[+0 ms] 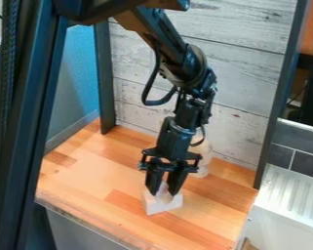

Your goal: Put the cylinder on top of the arch

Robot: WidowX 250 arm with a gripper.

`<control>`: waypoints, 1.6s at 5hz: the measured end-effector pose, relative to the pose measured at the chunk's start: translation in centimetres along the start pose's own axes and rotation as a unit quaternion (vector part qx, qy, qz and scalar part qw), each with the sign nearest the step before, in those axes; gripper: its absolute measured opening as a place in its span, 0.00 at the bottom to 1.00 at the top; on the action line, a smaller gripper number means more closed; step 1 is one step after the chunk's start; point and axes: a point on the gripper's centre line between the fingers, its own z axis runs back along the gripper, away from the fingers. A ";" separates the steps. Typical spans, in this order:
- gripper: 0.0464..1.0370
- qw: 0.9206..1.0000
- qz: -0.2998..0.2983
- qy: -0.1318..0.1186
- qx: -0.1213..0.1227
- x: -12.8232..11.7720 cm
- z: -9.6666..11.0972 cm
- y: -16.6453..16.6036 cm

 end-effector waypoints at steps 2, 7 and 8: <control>0.46 1.000 0.004 0.001 0.006 0.0 -0.4 -0.5; 0.98 0.999 0.023 0.020 0.022 0.4 -1.0 -0.7; 0.97 0.999 0.012 0.024 0.025 0.0 -0.9 -0.2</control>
